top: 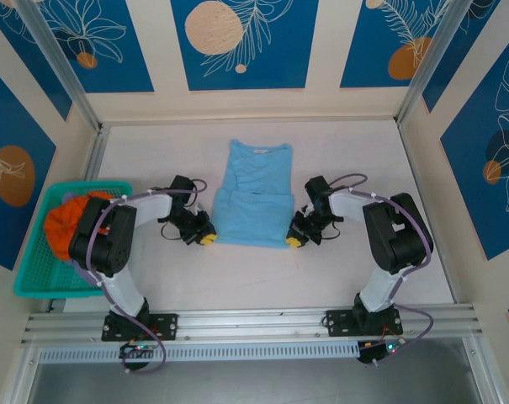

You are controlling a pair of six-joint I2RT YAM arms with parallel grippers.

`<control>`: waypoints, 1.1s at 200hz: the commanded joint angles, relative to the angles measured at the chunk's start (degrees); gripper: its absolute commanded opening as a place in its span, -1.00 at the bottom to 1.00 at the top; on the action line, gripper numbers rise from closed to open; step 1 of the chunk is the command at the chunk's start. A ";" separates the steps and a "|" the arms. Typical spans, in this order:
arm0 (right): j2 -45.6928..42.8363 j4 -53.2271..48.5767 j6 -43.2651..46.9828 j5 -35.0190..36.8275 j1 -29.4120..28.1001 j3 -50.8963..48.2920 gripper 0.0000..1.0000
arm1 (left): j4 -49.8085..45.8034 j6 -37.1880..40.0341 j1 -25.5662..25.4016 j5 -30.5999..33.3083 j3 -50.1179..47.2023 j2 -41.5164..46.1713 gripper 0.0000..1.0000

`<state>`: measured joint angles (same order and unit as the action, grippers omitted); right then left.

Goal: Fold and stack the t-shirts

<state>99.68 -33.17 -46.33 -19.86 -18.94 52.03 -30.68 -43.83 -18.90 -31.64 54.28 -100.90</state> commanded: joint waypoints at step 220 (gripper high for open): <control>-19.14 -19.34 1.66 -10.68 4.17 10.73 -1.00 | -17.76 -8.32 -9.14 7.46 11.48 22.06 -1.00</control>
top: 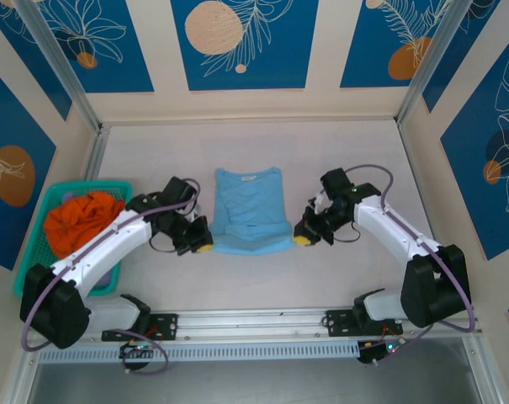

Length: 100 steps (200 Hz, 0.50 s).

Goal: Fold and stack the t-shirts

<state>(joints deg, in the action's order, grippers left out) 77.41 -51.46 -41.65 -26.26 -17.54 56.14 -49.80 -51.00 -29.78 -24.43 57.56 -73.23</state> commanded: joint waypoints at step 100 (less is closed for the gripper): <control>42.96 -8.17 -9.60 -1.95 8.13 49.39 -1.00 | 3.29 -0.65 15.74 -0.26 41.47 -37.73 -1.00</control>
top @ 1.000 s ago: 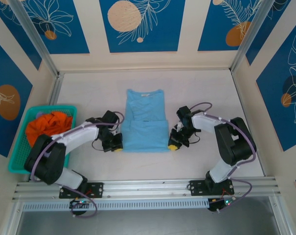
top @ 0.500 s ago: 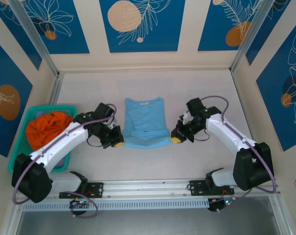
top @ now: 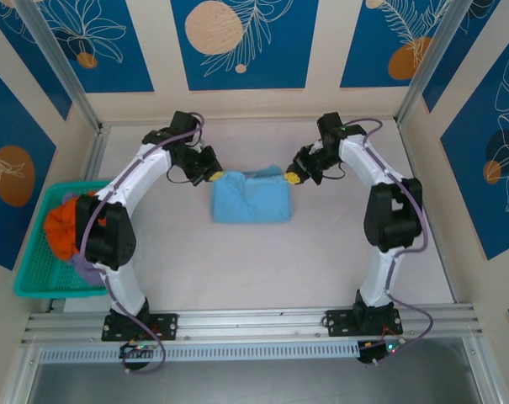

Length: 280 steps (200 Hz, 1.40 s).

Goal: Fold and stack the t-shirts

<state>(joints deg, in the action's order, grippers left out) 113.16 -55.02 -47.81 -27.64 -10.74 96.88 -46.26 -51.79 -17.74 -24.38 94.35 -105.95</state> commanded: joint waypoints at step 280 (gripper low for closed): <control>10.57 13.25 -8.20 1.59 -10.42 -17.27 -0.65 | 11.96 16.10 -3.97 -0.77 -24.70 -8.62 -0.16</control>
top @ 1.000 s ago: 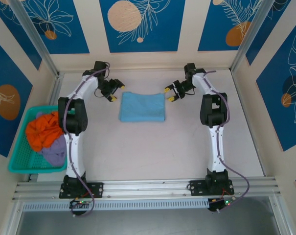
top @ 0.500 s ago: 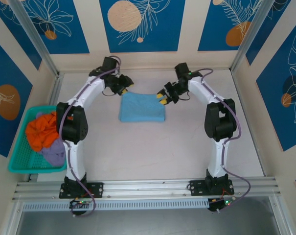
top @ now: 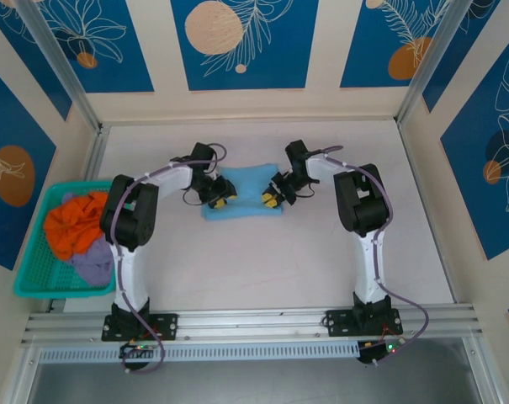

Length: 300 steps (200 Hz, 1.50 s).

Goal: Fold and stack the t-shirts

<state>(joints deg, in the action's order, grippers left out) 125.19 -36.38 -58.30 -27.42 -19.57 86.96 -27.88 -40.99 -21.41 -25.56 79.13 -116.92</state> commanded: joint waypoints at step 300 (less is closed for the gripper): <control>-16.06 11.03 19.79 21.58 -12.54 -6.93 -0.50 | -9.64 12.62 4.97 23.52 -6.68 11.28 -0.10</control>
<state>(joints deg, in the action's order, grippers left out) 118.63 -27.42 -38.89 -6.28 -32.53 83.46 -35.07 -28.99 -17.21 -2.87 69.38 -106.37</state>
